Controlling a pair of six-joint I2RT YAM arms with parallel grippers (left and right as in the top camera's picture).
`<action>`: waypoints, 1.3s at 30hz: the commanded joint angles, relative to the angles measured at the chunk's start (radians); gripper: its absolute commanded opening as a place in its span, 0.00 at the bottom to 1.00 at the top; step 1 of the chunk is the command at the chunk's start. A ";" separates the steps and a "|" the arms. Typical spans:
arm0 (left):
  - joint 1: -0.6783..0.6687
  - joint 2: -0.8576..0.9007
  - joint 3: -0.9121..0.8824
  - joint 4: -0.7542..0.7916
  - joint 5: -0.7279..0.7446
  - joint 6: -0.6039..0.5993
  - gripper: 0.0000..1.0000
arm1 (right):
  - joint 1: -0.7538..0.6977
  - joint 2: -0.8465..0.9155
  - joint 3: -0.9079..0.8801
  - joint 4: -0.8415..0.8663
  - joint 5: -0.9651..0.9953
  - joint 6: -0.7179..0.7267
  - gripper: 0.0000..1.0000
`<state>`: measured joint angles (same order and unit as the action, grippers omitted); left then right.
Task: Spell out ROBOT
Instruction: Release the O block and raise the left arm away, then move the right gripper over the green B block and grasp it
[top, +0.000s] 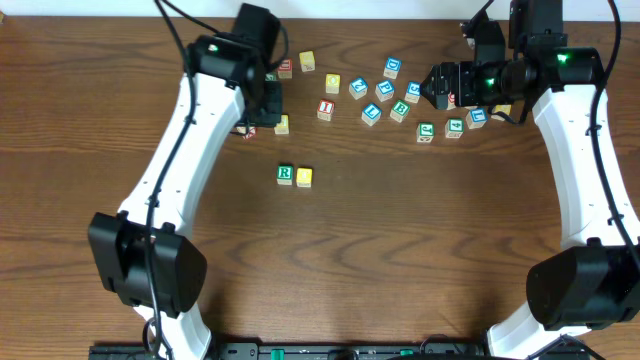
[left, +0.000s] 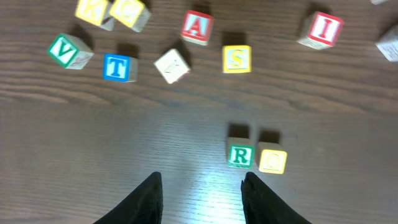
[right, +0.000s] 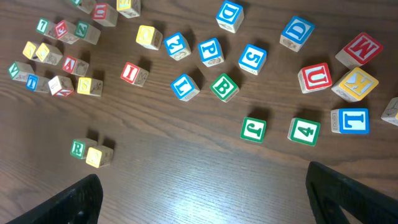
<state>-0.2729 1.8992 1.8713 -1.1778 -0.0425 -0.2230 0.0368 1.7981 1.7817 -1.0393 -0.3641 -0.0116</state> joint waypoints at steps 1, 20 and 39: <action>0.061 -0.013 -0.002 -0.003 0.009 -0.019 0.41 | -0.004 0.005 0.022 -0.002 -0.008 -0.005 0.99; 0.283 -0.173 -0.001 -0.042 0.033 -0.022 0.41 | -0.003 0.005 0.022 0.021 -0.032 0.011 0.99; 0.357 -0.177 -0.001 -0.046 0.034 -0.022 0.42 | 0.148 0.103 0.149 0.060 0.296 0.386 0.85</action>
<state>0.0826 1.7313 1.8713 -1.2228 -0.0059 -0.2359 0.1482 1.8355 1.8267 -0.9482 -0.1875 0.2810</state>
